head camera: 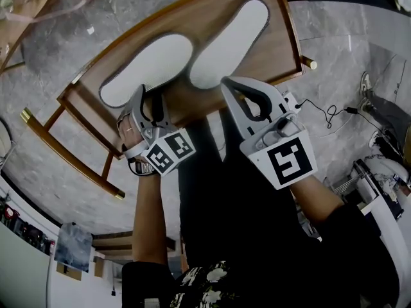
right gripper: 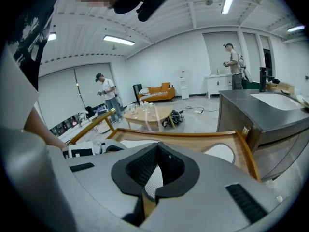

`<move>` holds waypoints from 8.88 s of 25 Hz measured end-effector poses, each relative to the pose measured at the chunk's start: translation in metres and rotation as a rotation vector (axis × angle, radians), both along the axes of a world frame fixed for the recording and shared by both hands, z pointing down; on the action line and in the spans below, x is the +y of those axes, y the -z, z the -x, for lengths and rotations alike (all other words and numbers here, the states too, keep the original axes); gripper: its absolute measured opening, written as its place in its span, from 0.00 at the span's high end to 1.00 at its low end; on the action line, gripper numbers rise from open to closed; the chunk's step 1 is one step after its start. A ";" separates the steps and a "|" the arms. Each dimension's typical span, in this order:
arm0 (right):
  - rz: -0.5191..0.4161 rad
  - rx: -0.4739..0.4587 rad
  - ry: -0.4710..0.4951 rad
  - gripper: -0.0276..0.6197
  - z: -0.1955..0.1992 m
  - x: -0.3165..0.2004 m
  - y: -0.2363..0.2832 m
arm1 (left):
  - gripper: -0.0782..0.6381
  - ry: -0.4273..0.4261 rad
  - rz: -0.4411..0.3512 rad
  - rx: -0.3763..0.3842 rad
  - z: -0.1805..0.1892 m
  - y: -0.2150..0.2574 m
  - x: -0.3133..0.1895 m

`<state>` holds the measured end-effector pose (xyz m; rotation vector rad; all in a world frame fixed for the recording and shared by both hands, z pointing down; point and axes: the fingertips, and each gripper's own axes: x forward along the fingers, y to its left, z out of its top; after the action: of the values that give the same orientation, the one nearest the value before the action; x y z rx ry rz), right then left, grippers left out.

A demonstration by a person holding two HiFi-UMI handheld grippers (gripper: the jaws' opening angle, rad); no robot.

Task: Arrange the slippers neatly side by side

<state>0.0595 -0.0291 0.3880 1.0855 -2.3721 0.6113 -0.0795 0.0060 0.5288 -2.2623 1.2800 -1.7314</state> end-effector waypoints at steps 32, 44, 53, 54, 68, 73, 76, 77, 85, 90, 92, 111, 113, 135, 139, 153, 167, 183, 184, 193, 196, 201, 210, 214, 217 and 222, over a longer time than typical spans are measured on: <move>-0.031 -0.011 0.111 0.97 0.014 -0.018 0.023 | 0.85 0.347 -0.077 0.286 -0.002 0.097 -0.024; -0.037 -0.038 0.129 0.96 0.018 -0.026 0.023 | 0.85 0.661 0.033 0.727 0.003 0.104 -0.024; -0.011 -0.016 0.130 0.96 0.018 -0.017 0.011 | 0.85 0.799 0.100 0.904 0.007 0.084 -0.017; -0.009 -0.013 0.130 0.96 0.017 -0.016 0.010 | 0.85 0.806 0.098 0.904 0.007 0.082 -0.016; 0.018 0.003 0.140 0.97 0.024 -0.006 -0.001 | 0.85 0.825 0.037 0.795 0.036 0.066 -0.009; 0.023 0.005 0.141 0.96 0.027 -0.004 -0.004 | 0.85 0.823 0.010 0.734 0.046 0.058 -0.007; 0.027 0.004 0.142 0.96 0.029 -0.003 -0.006 | 0.84 0.820 -0.006 0.690 0.053 0.053 -0.006; 0.030 0.006 0.144 0.96 0.029 -0.002 -0.007 | 0.83 0.817 -0.013 0.671 0.055 0.050 -0.006; 0.035 0.017 0.149 0.96 0.029 0.000 -0.011 | 0.88 0.833 -0.005 0.524 0.069 0.023 0.004; 0.048 0.024 0.148 0.97 0.026 0.003 -0.017 | 0.88 0.852 0.009 0.520 0.071 0.018 0.011; 0.050 0.025 0.148 0.97 0.026 0.004 -0.018 | 0.88 0.874 0.017 0.516 0.074 0.017 0.018; 0.074 0.052 0.176 0.97 0.025 0.014 -0.030 | 0.83 1.016 0.186 0.591 0.040 -0.011 0.065; 0.077 0.050 0.178 0.96 0.026 0.013 -0.030 | 0.83 1.049 0.186 0.610 0.039 -0.011 0.066; 0.063 0.044 0.316 0.96 0.000 -0.020 -0.038 | 0.82 1.241 0.132 0.595 0.025 -0.007 0.069; 0.073 0.058 0.326 0.96 -0.013 -0.024 -0.051 | 0.79 1.263 0.069 0.626 0.028 0.015 0.058; 0.181 0.088 0.274 0.97 -0.051 -0.017 -0.096 | 0.68 0.668 0.183 0.761 -0.089 0.044 -0.060; 0.257 0.096 0.281 0.96 -0.062 -0.003 -0.123 | 0.65 0.534 0.414 0.816 -0.125 0.018 -0.062; 0.278 0.094 0.253 0.96 -0.065 0.002 -0.128 | 0.81 0.424 0.477 0.824 -0.128 0.043 -0.034; 0.277 0.095 0.252 0.96 -0.066 0.002 -0.128 | 0.81 0.404 0.515 0.827 -0.129 0.042 -0.029; 0.269 0.105 0.243 0.96 -0.066 0.001 -0.128 | 0.83 0.419 0.648 0.933 -0.135 0.043 -0.013; 0.262 0.112 0.234 0.96 -0.067 -0.003 -0.128 | 0.83 0.428 0.601 0.883 -0.135 0.043 -0.018; 0.248 0.084 0.251 0.96 -0.057 -0.007 -0.121 | 0.84 0.353 0.471 0.786 -0.135 0.065 -0.028; 0.225 -0.008 0.250 0.96 -0.040 -0.017 -0.094 | 0.85 0.293 0.312 0.587 -0.103 0.090 -0.053; 0.198 -0.023 0.234 0.96 -0.040 -0.022 -0.082 | 0.85 0.262 0.284 0.520 -0.093 0.093 -0.056; 0.196 -0.022 0.200 0.97 -0.044 -0.023 -0.080 | 0.85 0.198 0.259 0.472 -0.102 0.092 -0.052; 0.211 -0.049 0.118 0.97 -0.057 -0.026 -0.074 | 0.85 0.151 0.244 0.493 -0.122 0.094 -0.047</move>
<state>0.1165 -0.0550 0.4619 0.8423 -2.3299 0.8318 0.0422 -0.0405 0.4346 -2.9409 1.4055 -1.4901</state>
